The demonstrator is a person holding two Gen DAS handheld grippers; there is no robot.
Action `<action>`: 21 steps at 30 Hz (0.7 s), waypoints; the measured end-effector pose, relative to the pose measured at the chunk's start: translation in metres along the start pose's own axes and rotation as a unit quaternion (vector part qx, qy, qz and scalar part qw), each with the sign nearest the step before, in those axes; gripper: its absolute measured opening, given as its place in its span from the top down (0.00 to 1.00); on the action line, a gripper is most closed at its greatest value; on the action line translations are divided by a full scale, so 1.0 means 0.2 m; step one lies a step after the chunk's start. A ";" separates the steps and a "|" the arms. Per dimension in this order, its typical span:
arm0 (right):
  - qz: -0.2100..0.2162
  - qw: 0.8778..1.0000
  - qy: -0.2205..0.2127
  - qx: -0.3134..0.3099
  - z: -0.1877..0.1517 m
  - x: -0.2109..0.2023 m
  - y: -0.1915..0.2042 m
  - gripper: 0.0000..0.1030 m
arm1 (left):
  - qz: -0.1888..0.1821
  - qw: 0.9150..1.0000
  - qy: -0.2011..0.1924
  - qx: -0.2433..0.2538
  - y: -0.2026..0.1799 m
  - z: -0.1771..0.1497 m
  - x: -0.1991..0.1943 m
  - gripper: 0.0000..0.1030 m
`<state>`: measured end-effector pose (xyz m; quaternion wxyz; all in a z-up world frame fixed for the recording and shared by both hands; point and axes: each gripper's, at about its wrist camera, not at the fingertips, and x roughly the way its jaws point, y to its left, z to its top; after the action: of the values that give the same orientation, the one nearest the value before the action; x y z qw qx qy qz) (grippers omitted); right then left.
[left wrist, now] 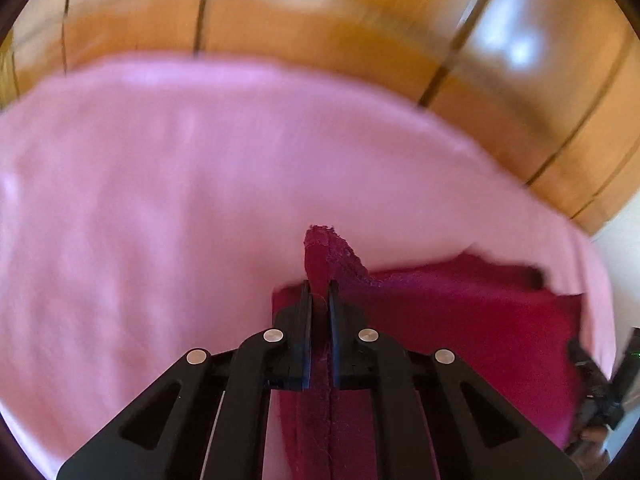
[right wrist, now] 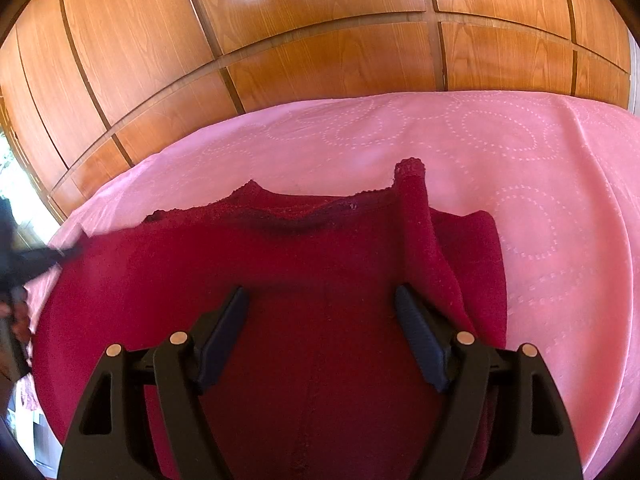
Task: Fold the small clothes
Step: 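Grasp the stack corner with the left tool and straighten it, then release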
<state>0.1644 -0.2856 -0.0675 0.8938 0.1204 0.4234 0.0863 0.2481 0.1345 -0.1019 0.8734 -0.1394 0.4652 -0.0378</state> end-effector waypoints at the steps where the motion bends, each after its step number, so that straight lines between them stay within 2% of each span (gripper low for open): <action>1: 0.000 1.000 0.000 0.000 0.00 0.00 0.00 0.26 | 0.006 1.000 -0.003 0.003 -0.01 -0.02 0.03 0.94; 3: 0.000 1.000 0.001 0.000 0.00 0.00 0.00 0.26 | 0.021 1.000 -0.017 0.011 -0.04 -0.03 -0.01 0.92; 5: 0.002 1.000 0.007 0.002 0.01 0.00 -0.01 0.26 | 0.039 0.999 -0.034 0.014 -0.06 -0.03 -0.06 0.84; 7: 0.010 1.000 0.019 0.004 0.04 -0.02 -0.01 0.26 | 0.061 0.996 -0.064 0.022 -0.09 -0.05 -0.16 0.82; 9: 0.026 0.999 0.021 0.023 0.08 -0.07 -0.04 0.28 | 0.056 0.994 -0.088 0.032 -0.11 -0.09 -0.27 0.82; 12: 0.012 0.999 -0.023 0.045 0.15 -0.20 -0.10 0.36 | 0.043 0.990 -0.119 0.060 -0.15 -0.18 -0.41 0.82; 14: 0.006 0.998 -0.032 0.058 0.20 -0.22 -0.14 0.37 | 0.034 0.988 -0.125 0.080 -0.20 -0.24 -0.43 0.82; 17: -0.030 0.998 -0.011 0.053 0.24 -0.15 -0.18 0.41 | 0.023 0.988 -0.114 0.101 -0.26 -0.33 -0.42 0.82; 20: -0.029 0.998 0.036 0.052 0.26 -0.01 -0.19 0.59 | 0.023 0.991 -0.090 0.101 -0.27 -0.38 -0.35 0.82; 21: -0.032 0.997 0.047 0.043 0.25 0.02 -0.18 0.79 | 0.022 0.992 -0.081 0.098 -0.27 -0.39 -0.33 0.82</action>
<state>0.2083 -0.3256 -0.0498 0.8693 0.1414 0.4714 0.0449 0.1492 0.0796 -0.0752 0.9182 -0.0450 0.3900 -0.0525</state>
